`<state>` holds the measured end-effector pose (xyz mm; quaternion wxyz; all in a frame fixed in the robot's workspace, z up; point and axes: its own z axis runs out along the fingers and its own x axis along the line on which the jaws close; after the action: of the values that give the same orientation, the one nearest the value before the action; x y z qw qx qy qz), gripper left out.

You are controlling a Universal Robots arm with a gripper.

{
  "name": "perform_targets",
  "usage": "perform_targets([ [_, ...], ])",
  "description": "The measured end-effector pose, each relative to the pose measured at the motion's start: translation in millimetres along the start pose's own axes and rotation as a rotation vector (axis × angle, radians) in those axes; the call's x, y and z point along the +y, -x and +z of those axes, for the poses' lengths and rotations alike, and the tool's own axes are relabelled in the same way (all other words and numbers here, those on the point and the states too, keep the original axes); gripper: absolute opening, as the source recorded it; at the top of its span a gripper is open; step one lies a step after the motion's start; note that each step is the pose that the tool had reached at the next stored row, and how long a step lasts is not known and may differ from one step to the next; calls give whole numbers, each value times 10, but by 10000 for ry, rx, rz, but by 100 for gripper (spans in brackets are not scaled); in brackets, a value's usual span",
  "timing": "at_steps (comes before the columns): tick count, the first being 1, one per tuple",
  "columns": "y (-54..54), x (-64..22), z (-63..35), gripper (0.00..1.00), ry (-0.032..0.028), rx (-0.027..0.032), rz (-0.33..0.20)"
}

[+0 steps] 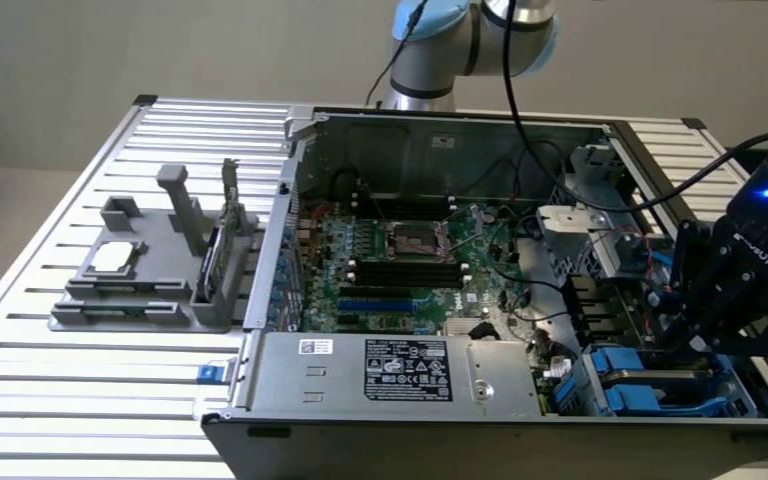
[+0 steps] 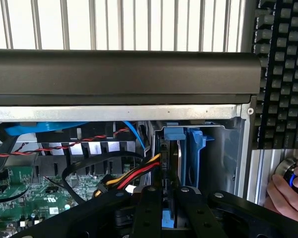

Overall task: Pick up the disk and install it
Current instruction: 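Insert the first disk wire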

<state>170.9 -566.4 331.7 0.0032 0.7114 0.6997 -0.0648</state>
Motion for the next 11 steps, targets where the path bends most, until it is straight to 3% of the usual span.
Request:
perform_targets([
  [7, 0, 0, -1, 18, 0, 10, -1],
  [9, 2, -2, -23, 31, 0, 8, 0],
  [11, 6, -5, -66, 31, 0, 7, -1],
])
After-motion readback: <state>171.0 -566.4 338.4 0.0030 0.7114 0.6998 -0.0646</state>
